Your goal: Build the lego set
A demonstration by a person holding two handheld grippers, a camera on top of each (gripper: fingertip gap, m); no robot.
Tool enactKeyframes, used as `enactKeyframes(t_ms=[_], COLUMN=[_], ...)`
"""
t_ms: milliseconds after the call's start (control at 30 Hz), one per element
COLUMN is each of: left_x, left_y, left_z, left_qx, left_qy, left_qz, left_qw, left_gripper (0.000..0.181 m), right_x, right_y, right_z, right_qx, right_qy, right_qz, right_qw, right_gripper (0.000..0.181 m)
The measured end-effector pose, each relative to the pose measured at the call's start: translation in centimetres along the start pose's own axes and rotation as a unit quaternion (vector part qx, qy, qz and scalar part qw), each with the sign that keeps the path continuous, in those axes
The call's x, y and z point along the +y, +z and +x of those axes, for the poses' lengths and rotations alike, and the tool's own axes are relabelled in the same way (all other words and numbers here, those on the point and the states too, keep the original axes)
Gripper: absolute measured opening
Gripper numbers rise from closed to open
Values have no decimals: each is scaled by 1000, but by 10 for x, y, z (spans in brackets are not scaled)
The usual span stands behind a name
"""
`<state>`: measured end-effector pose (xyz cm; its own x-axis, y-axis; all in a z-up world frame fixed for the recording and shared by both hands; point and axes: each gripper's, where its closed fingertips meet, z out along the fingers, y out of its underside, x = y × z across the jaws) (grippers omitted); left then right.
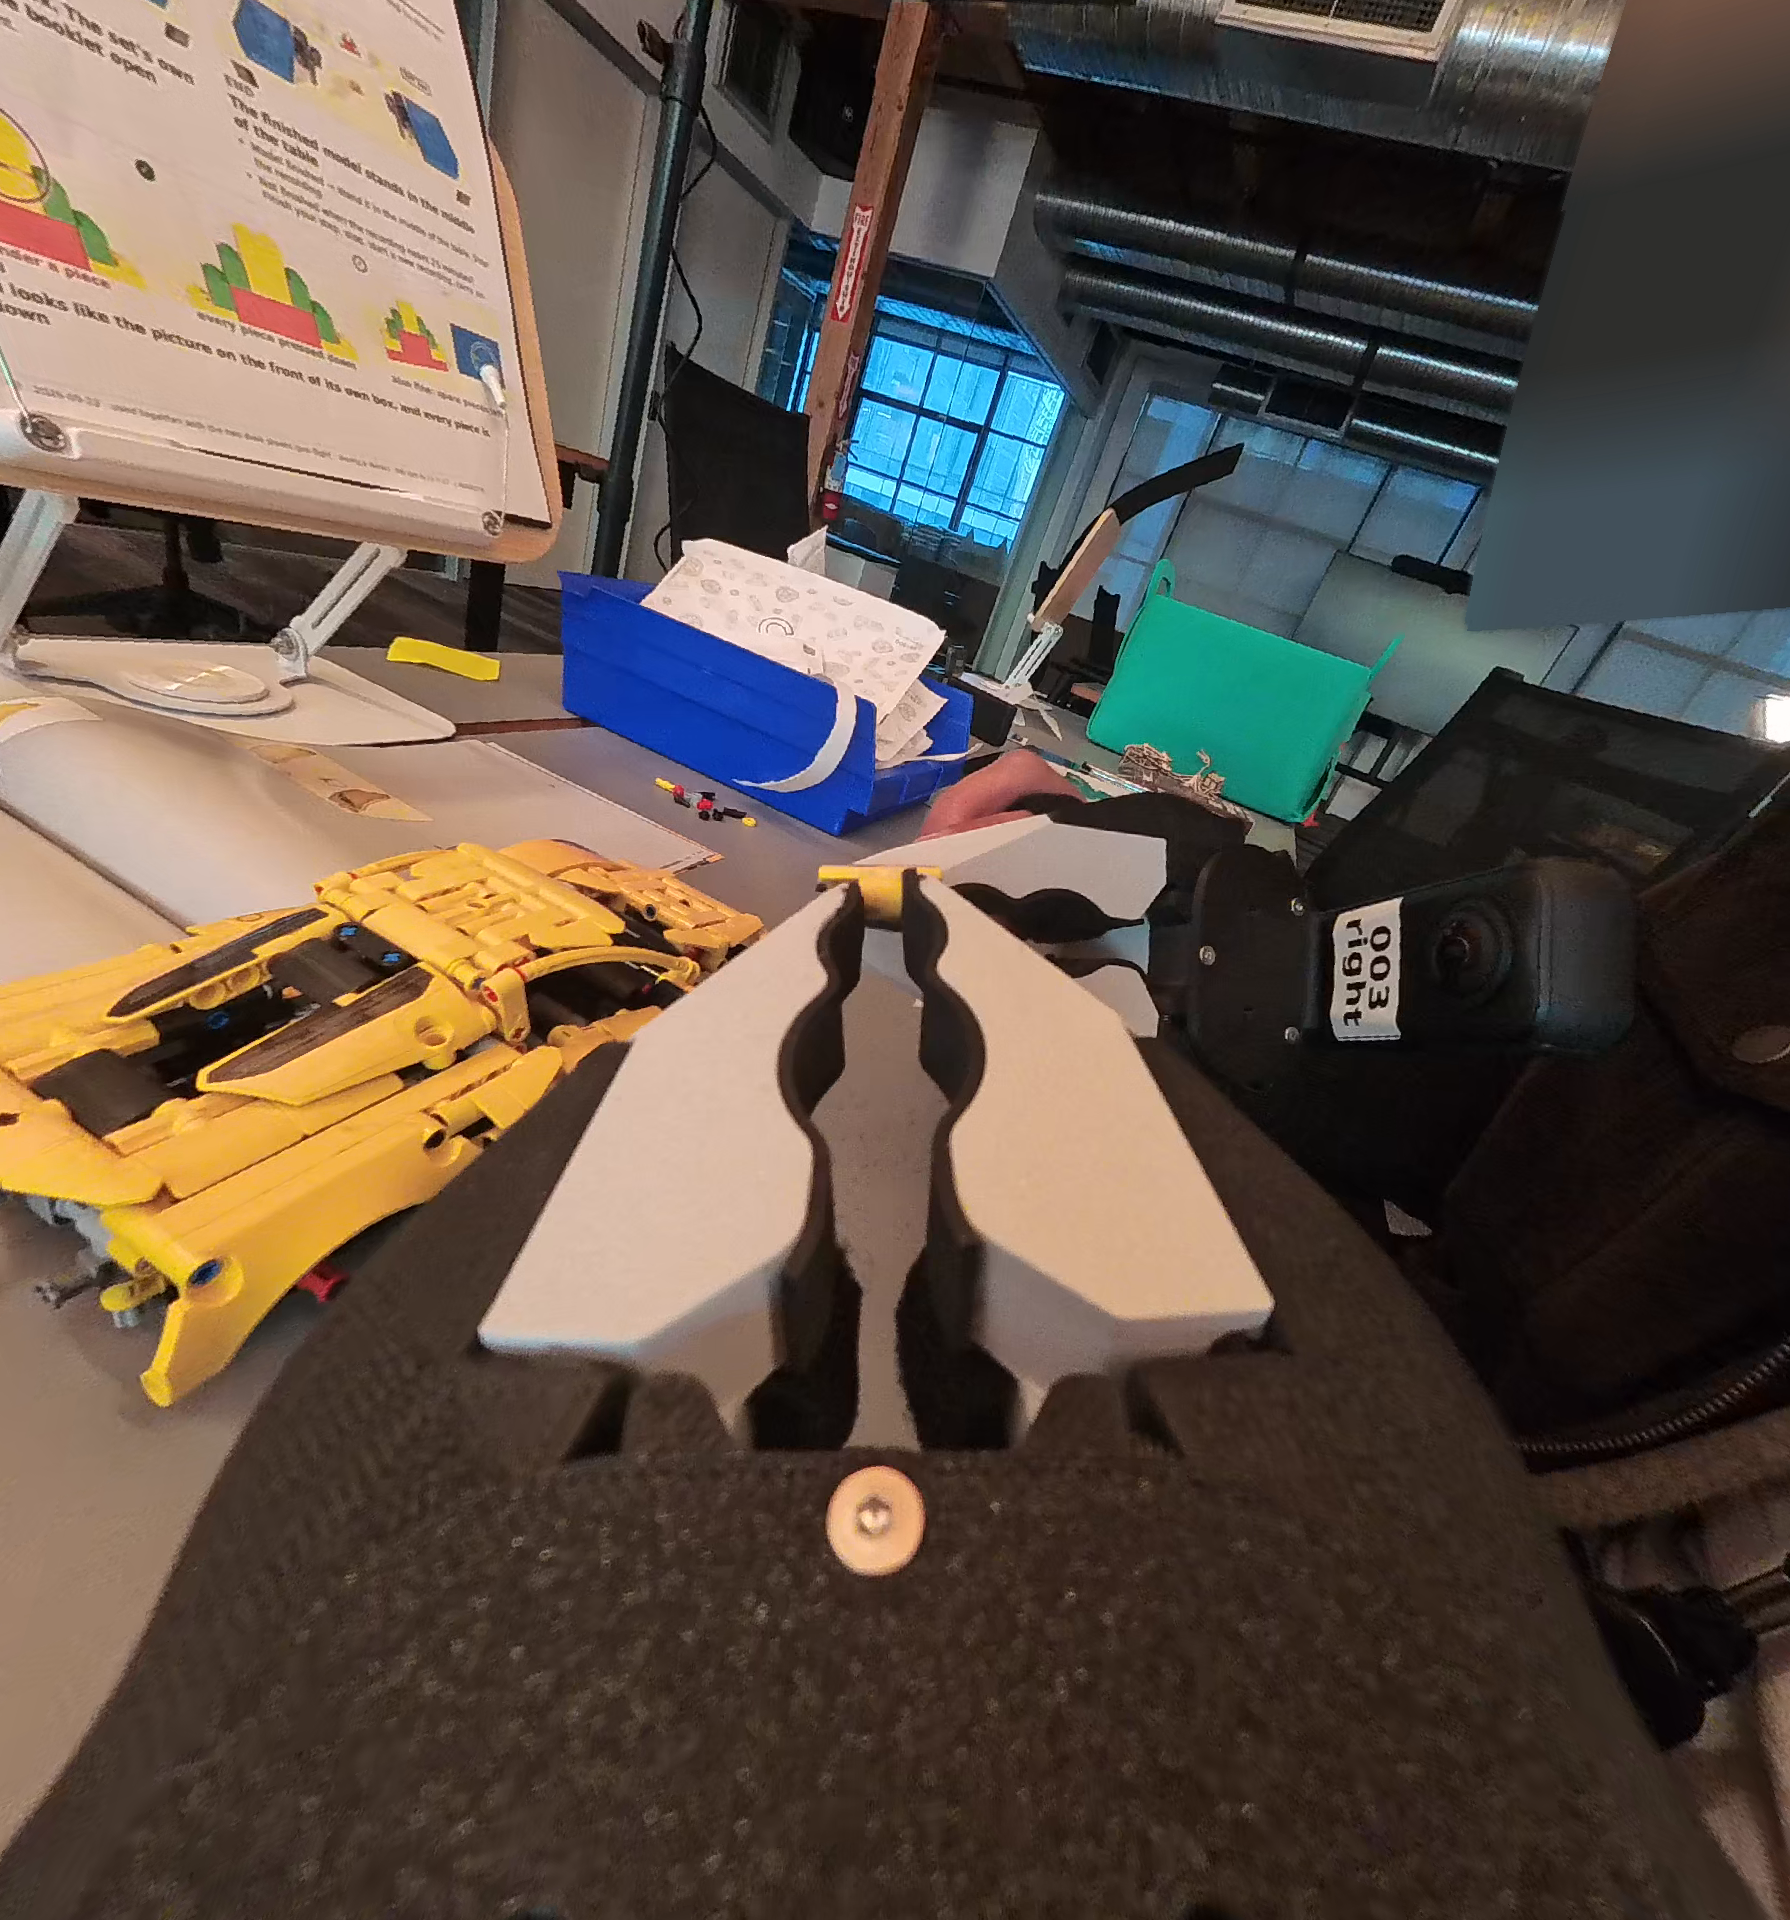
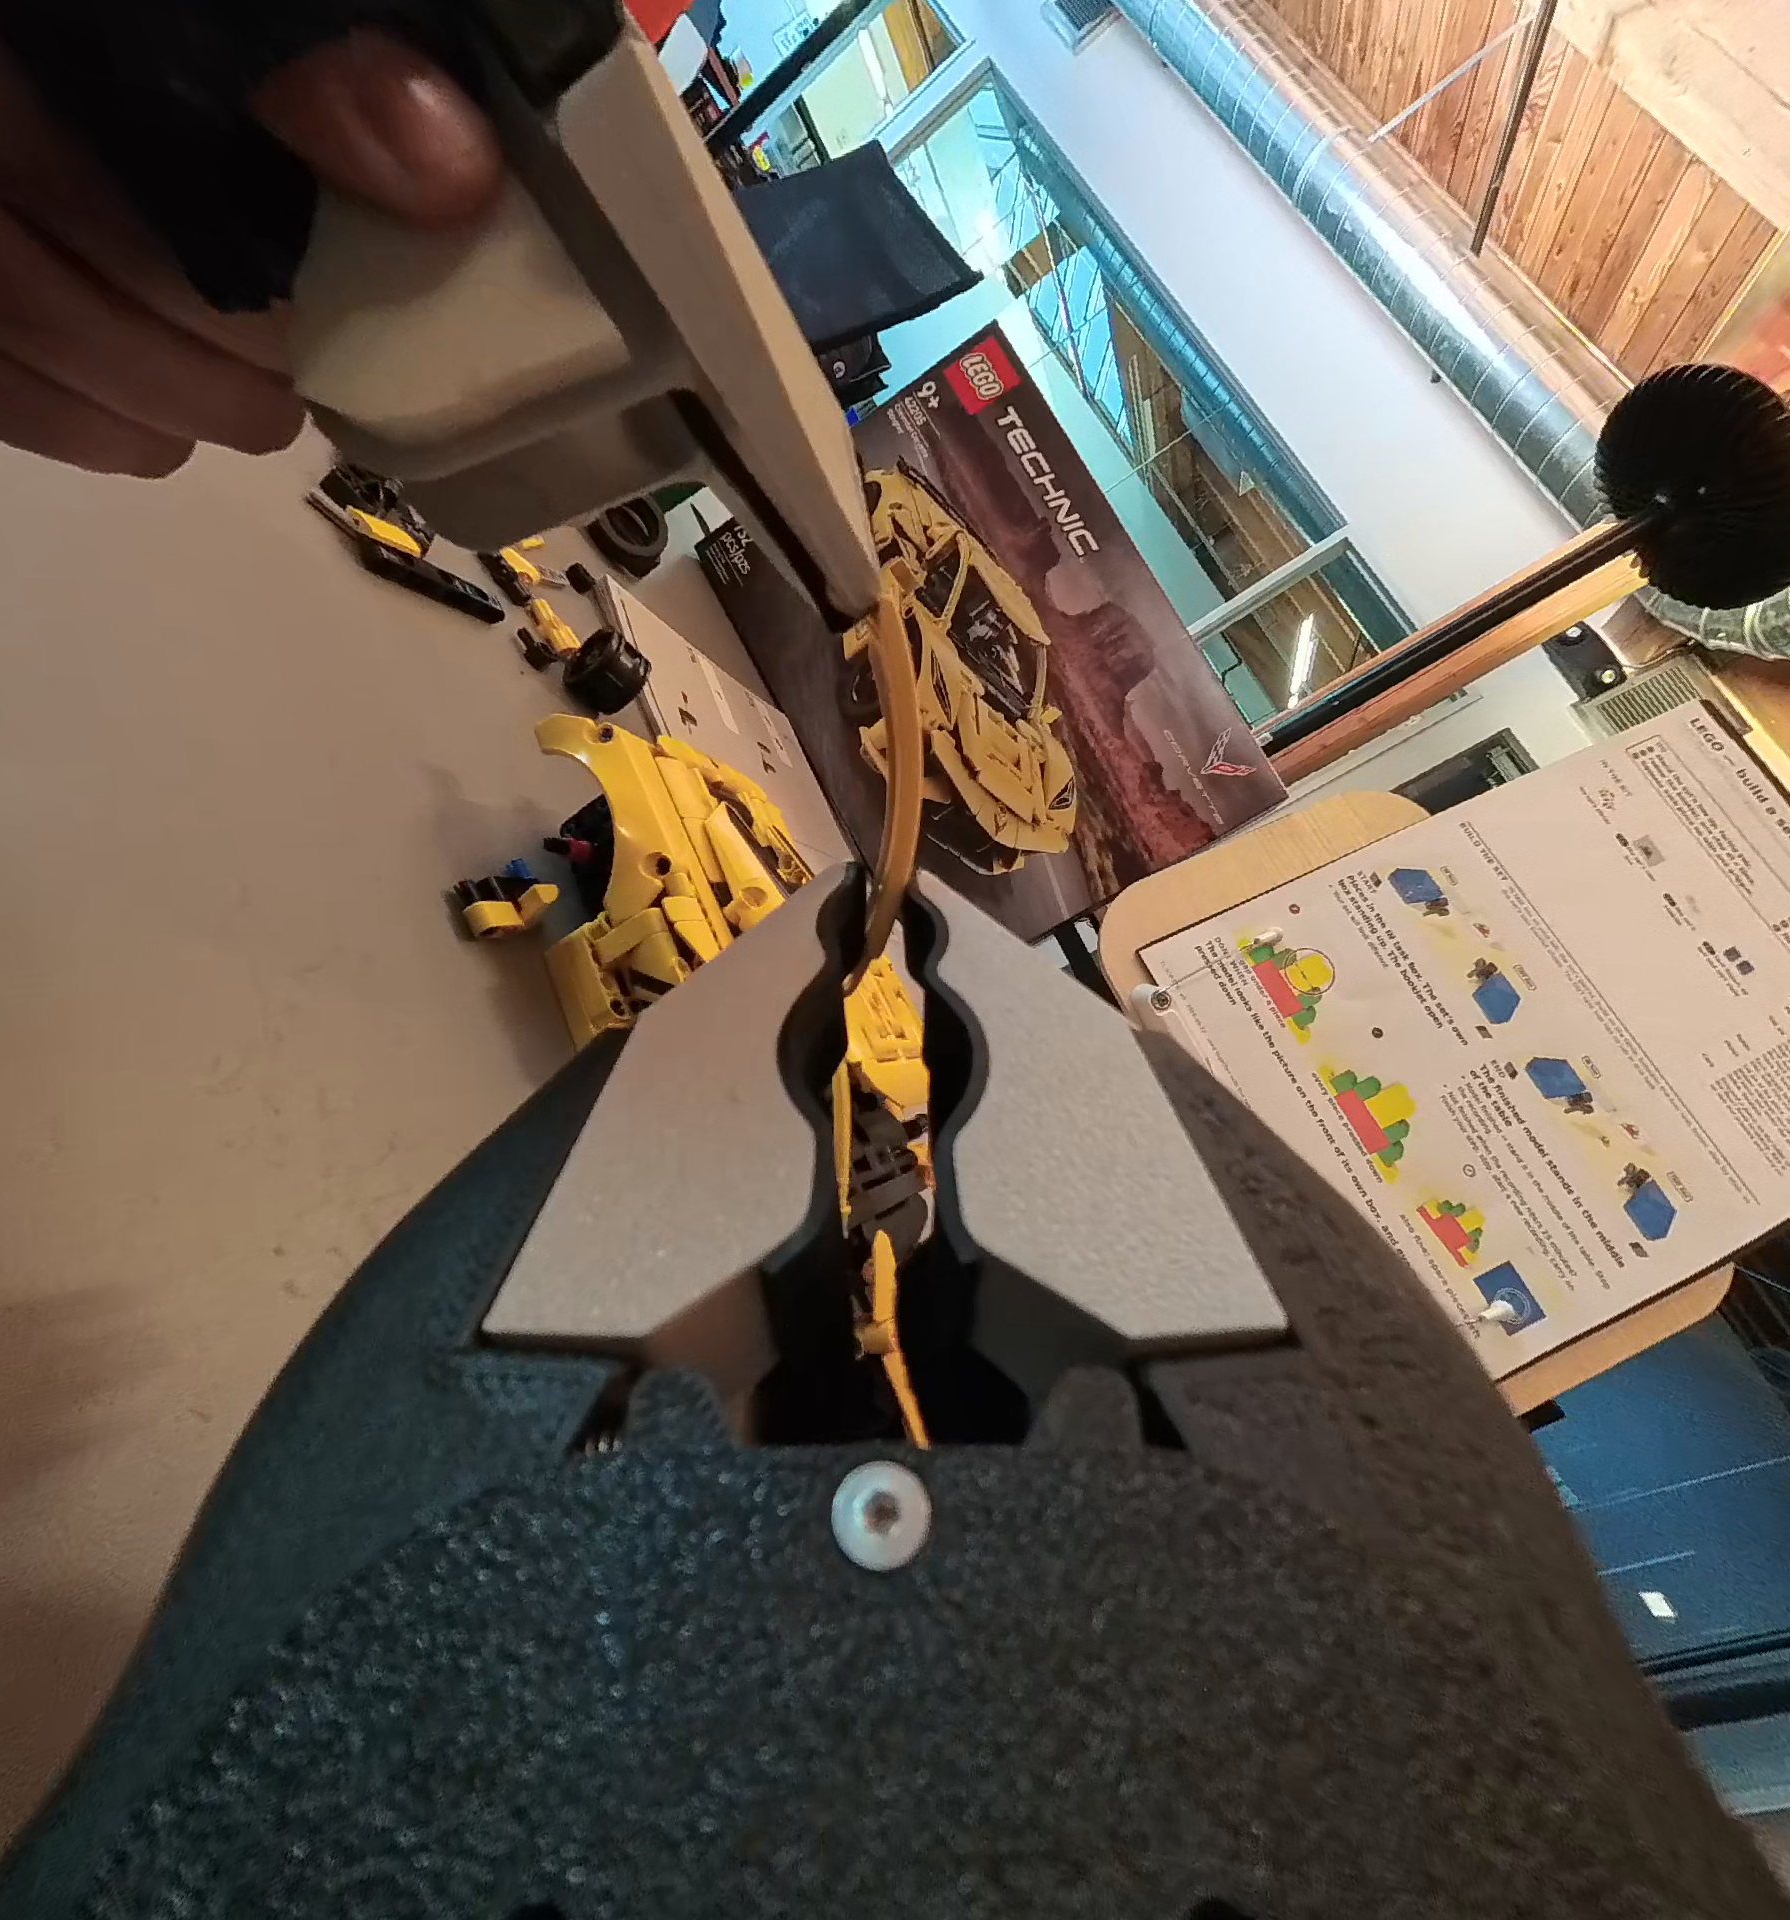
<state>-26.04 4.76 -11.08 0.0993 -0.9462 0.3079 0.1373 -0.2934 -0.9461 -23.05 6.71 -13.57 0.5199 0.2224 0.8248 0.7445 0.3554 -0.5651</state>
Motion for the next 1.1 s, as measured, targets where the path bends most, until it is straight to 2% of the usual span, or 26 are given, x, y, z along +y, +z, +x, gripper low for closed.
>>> enactKeyframes(t_ms=[167,300,467,600,767,967,1100], left_x=[-1,-3,-1,-1,-7,-18,-24], left_y=[0,-2,-1,-1,-5,-11,-16], left_z=[3,0,0,-1,-2,-3,-6], left_qx=[1,4,0,3,30,58,66], left_qy=[-1,-10,-4,-15,-69,-118,-134], left_qz=[3,10,4,8,36,78,99], left_qw=[1000,1000,1000,1000,996,988,984], left_gripper=[6,6,6,6,6,6,6], right_x=[-1,-1,1,0,-7,-17,-18], right_y=[-1,-2,-1,-1,-4,-8,-9], right_z=[-1,0,-5,-1,6,1,9], right_qx=[-13,-43,-37,-28,-56,-101,-106], right_qy=[27,109,68,69,183,236,285], right_qz=[0,2,-2,-1,19,46,58], right_qw=[1000,993,997,997,981,965,951], right_gripper=[6,8,7,8,18,25,25])
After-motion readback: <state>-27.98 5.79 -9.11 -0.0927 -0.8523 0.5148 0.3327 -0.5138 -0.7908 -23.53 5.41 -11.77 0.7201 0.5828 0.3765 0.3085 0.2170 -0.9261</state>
